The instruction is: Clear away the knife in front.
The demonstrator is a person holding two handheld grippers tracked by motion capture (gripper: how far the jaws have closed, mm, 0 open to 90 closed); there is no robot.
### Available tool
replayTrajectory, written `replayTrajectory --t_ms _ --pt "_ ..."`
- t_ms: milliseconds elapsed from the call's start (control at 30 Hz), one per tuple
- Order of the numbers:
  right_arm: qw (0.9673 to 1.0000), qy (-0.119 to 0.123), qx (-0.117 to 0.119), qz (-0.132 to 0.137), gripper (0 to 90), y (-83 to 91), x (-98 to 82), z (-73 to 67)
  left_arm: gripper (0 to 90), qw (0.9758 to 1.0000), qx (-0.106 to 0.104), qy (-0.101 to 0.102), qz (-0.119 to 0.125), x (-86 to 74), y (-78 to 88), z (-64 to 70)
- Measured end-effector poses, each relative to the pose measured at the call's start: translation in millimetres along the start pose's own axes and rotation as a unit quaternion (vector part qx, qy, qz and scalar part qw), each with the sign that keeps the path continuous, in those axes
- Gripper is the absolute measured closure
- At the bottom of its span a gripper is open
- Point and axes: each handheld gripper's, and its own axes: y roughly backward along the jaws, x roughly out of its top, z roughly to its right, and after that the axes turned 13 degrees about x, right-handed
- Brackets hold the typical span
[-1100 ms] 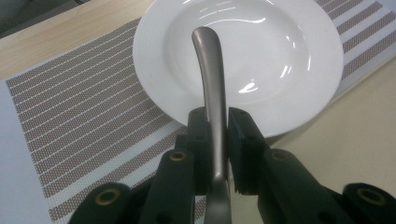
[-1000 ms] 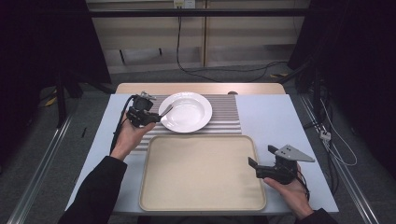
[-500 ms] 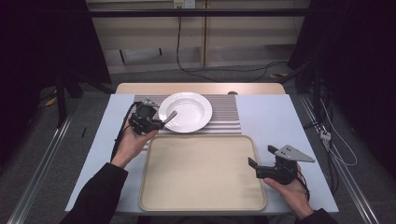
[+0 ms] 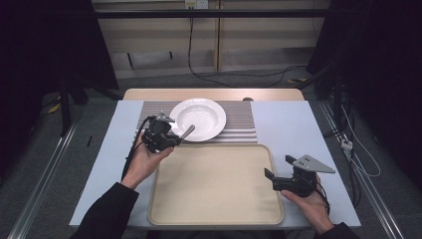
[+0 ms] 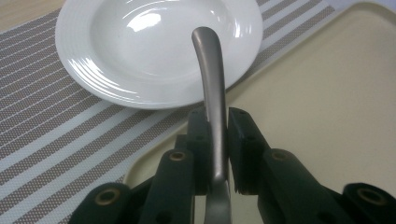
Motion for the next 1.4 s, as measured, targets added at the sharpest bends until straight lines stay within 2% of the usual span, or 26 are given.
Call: replayTrajectory --t_ms 200,400,533,633,700,767,900,1167,1200,1267,1333,1400 --pt "1.0000 0.003 0.000 -0.001 8.7 -0.2 0.0 -0.7 80.0 1.0000 -0.009 0.001 -0.002 -6.1 -0.2 11.1" --pt "1.0000 0.002 -0.001 -0.001 8.7 0.0 -0.1 -0.1 80.0 1.0000 -0.006 0.003 -0.004 -12.8 -5.2 19.1" --pt "1.0000 0.003 0.000 -0.002 8.7 -0.3 0.0 -0.3 80.0 0.9999 -0.010 0.000 -0.013 -18.1 -10.2 25.8" --pt "1.0000 0.003 -0.001 -0.002 8.7 -0.2 0.0 -0.3 80.0 0.9996 -0.005 -0.002 -0.027 -20.8 -13.6 30.5" --pt "1.0000 0.003 -0.001 -0.002 8.7 -0.1 -0.1 -0.3 80.0 0.9996 -0.011 0.007 -0.025 -22.5 -15.8 32.5" --pt "1.0000 0.003 -0.001 -0.002 8.7 0.0 -0.1 -0.3 80.0 0.9995 -0.011 -0.004 -0.029 -23.4 -16.8 33.2" --pt "1.0000 0.004 -0.001 -0.001 8.7 -0.1 0.0 -0.4 80.0 0.9996 -0.012 -0.008 -0.025 -25.0 -14.1 37.7" --pt "1.0000 0.004 -0.001 -0.001 8.7 -0.1 0.0 -0.6 80.0 0.9991 -0.018 -0.022 -0.031 -30.9 -15.8 51.9" --pt "1.0000 0.003 -0.001 -0.001 8.7 -0.1 0.0 -0.5 80.0 0.9989 -0.016 -0.027 -0.034 -31.4 -15.9 53.9" --pt "1.0000 0.003 -0.001 -0.001 8.7 0.0 0.0 -0.6 80.0 0.9987 -0.025 -0.026 -0.036 -33.1 -16.9 55.8" --pt "1.0000 0.004 -0.001 -0.001 8.7 -0.1 0.0 -0.6 80.0 0.9986 -0.023 -0.026 -0.041 -35.3 -18.6 59.1" --pt "1.0000 0.003 -0.001 -0.001 8.7 0.1 0.0 -0.7 80.0 0.9976 -0.029 -0.035 -0.053 -38.0 -20.8 61.6"
